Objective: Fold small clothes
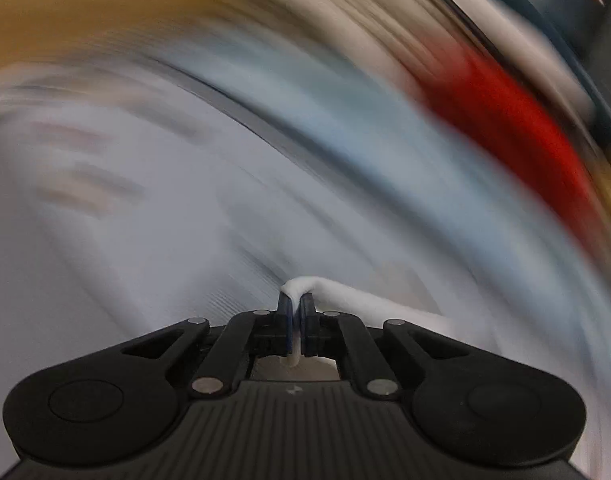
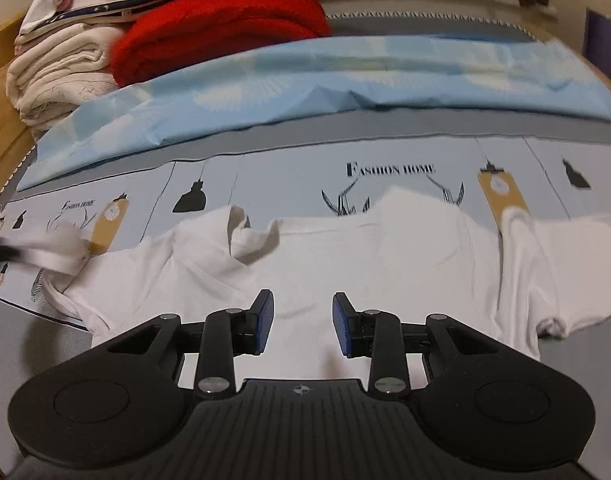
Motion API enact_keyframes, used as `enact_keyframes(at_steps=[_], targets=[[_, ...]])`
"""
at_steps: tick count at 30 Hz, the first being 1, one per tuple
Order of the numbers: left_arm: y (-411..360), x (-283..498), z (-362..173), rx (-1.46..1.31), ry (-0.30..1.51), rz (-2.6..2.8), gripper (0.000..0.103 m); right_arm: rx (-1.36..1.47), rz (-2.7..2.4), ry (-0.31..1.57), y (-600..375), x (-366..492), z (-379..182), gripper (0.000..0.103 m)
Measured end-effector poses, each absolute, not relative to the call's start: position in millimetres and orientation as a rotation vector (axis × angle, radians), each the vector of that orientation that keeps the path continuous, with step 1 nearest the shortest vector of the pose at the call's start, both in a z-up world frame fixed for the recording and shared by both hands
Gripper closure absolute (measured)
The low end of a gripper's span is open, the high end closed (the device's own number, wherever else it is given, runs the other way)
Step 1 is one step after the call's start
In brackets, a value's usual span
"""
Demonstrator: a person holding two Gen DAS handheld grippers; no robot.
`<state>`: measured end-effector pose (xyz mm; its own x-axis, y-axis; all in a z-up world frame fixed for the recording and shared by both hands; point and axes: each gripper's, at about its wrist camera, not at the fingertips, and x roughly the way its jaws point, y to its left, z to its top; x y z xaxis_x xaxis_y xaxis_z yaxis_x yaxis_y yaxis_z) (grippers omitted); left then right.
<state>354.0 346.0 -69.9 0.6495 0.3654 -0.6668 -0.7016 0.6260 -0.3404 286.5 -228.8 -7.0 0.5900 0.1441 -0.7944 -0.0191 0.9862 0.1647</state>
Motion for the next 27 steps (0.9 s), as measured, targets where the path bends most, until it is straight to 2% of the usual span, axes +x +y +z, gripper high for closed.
enact_keyframes(at_steps=[1, 2, 3, 5, 7, 13, 16, 18, 20, 23, 27], targets=[[372, 333, -64, -0.669, 0.514, 0.791, 0.089, 0.135, 0.095, 0.934, -228, 285, -7, 0.068], [396, 314, -61, -0.728, 0.470, 0.871, 0.076, 0.122, 0.097, 0.931, -228, 282, -6, 0.068], [411, 302, -62, -0.796, 0.446, 0.870, 0.069, 0.109, 0.098, 0.927, -228, 280, -5, 0.068], [419, 293, -67, -0.859, 0.432, 0.760, 0.063, 0.091, 0.104, 0.925, -227, 277, -5, 0.068], [408, 303, -70, -0.804, 0.476, 0.667, 0.058, 0.085, 0.099, 0.927, -227, 275, -5, 0.068], [387, 328, -117, -0.787, 0.769, 0.472, 0.058, 0.073, 0.089, 0.925, -228, 272, -7, 0.068], [393, 327, -155, -0.716, 0.990, 0.581, 0.060, 0.106, 0.057, 0.938, -239, 274, -10, 0.068], [404, 317, -180, -0.627, 1.095, 0.748, 0.070, 0.141, 0.023, 0.949, -250, 276, -12, 0.068], [406, 311, -178, -0.587, 1.069, 0.782, 0.070, 0.173, -0.014, 0.958, -262, 277, -15, 0.067], [355, 327, -154, -0.321, 1.052, 0.690, 0.068, 0.218, -0.062, 0.958, -280, 279, -16, 0.067], [290, 338, -138, -0.358, 1.029, 0.293, 0.063, 0.311, -0.146, 0.892, -314, 275, -9, 0.067]])
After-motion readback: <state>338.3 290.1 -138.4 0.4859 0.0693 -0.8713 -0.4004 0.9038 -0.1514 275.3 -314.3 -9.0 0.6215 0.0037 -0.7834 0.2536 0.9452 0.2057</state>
